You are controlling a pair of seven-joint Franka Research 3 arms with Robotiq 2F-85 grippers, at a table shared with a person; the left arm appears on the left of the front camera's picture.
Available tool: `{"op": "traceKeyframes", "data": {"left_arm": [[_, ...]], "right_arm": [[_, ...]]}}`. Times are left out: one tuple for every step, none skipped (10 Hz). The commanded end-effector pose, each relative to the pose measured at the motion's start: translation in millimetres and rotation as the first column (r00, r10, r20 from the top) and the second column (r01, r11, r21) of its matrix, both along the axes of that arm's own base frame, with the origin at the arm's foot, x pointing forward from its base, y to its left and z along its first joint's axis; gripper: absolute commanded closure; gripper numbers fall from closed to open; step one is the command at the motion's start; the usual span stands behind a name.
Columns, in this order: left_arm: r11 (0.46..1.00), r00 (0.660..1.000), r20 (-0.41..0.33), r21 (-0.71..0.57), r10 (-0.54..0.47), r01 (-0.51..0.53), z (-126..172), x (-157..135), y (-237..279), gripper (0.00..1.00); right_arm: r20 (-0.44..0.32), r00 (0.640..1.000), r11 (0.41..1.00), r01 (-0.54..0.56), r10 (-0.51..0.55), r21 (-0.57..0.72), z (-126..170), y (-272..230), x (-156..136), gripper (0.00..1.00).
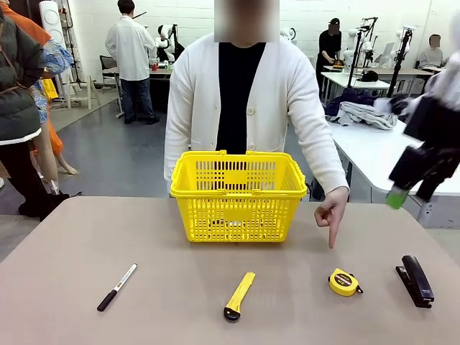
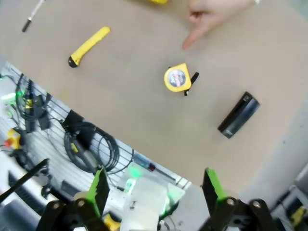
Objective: Place the items the person wants into the basket.
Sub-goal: Pick up the item the person points to and place it in the Market Basket.
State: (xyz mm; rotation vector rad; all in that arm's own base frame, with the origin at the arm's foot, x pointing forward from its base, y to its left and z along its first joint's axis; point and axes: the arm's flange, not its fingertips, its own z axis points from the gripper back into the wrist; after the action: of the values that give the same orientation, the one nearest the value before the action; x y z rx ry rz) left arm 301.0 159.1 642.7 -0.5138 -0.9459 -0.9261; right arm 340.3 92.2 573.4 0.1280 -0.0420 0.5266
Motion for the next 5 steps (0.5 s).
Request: {"op": "traceKeyframes", "data": {"left_arm": [[1.0,1.0,-0.002,-0.004,-0.011,0.011,2.3,-0.3,0.7,0.0],[1.0,1.0,-0.002,-0.004,-0.011,0.011,2.3,-0.3,0.7,0.0],[1.0,1.0,-0.002,-0.004,-0.011,0.011,2.3,-0.3,0.7,0.0],[1.0,1.0,-0.002,-0.004,-0.011,0.011,2.3,-0.3,0.7,0.0],[1.0,1.0,-0.002,-0.004,-0.011,0.011,2.3,-0.3,0.7,0.0]], "right_arm": [[0.04,0.999,0.999,0.033,-0.031,-0.042,-23.2,10.7,21.2,0.0],[0.061,0.997,0.998,0.04,-0.036,-0.056,-34.2,12.5,28.4,0.0],[0.088,0.995,0.996,0.049,-0.043,-0.07,-42.7,8.4,34.1,0.0],[0.022,1.0,0.999,0.006,-0.006,-0.032,-28.3,17.7,21.2,0.0],[0.022,1.0,0.999,0.006,-0.006,-0.032,-28.3,17.7,21.2,0.0]]}}
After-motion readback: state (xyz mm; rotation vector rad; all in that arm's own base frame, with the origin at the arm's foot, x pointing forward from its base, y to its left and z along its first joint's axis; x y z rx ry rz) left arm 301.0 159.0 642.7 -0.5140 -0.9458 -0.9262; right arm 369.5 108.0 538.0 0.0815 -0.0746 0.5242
